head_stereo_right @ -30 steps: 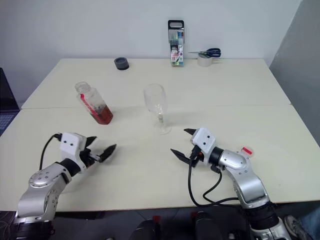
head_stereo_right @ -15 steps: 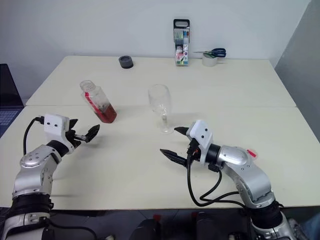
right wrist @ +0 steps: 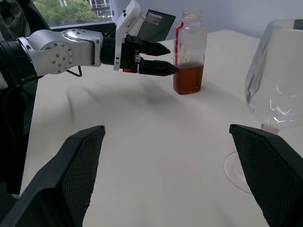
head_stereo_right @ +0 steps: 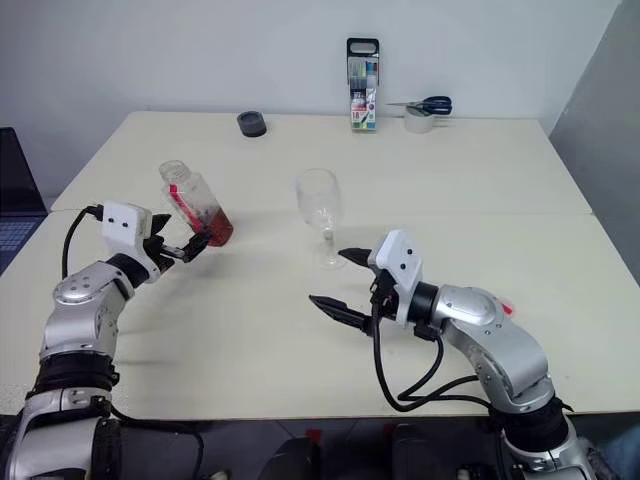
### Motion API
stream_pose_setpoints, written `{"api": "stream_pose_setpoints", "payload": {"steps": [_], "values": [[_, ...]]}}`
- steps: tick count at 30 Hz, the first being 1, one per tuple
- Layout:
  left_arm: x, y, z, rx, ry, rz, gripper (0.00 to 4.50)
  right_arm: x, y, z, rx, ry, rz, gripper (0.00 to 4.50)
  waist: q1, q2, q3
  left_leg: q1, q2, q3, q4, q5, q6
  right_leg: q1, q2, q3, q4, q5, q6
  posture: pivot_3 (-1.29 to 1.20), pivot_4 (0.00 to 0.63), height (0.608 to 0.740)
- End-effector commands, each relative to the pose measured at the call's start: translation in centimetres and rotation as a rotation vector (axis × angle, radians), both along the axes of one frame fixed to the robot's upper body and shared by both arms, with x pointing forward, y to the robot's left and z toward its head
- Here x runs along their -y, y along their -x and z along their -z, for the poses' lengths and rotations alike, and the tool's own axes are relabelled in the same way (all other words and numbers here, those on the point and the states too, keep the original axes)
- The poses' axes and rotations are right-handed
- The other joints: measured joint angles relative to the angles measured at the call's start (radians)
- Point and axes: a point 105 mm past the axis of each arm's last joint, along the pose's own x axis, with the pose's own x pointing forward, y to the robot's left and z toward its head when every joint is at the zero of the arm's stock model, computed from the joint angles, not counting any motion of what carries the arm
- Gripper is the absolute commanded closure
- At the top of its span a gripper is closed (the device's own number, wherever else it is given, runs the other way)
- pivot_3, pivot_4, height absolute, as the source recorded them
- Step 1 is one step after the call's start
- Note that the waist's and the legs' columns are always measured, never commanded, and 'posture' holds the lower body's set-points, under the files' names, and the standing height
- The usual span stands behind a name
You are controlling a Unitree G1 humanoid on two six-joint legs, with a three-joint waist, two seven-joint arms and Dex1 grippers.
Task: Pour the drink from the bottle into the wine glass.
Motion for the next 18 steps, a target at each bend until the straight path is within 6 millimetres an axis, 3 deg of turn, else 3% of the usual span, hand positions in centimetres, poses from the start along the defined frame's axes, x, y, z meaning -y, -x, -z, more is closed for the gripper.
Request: {"api": "stream_pose_setpoints", "payload": {"steps": [1,17,18], "values": [[-0.2,-0.6,-1.6,0.050,-0.024,0.001,0.00,-0.2,0.3,-1.5,0.087,-0.013,-0.001,0.03,0.000,0.000,0.000,0.000,0.000,0.000,0.000,0.000,0.000,0.000,0.000,0.000,0.000,0.000,0.000,0.00,0.150,0.740],[0.1,-2.7,-2.7,0.067,-0.003,0.014,0.00,-0.1,0.0,-1.5,0.104,-0.006,0.011,0.03,-0.003,0.000,0.000,0.000,0.000,0.000,0.000,0.000,0.000,0.000,0.000,0.000,0.000,0.000,0.000,0.00,0.150,0.740],[0.2,-2.8,-2.7,0.066,0.000,0.015,0.19,-0.1,0.0,-1.5,0.105,-0.006,0.012,0.00,-0.004,0.000,0.000,0.000,0.000,0.000,0.000,0.000,0.000,0.000,0.000,0.000,0.000,0.000,0.000,0.00,0.150,0.740]]}}
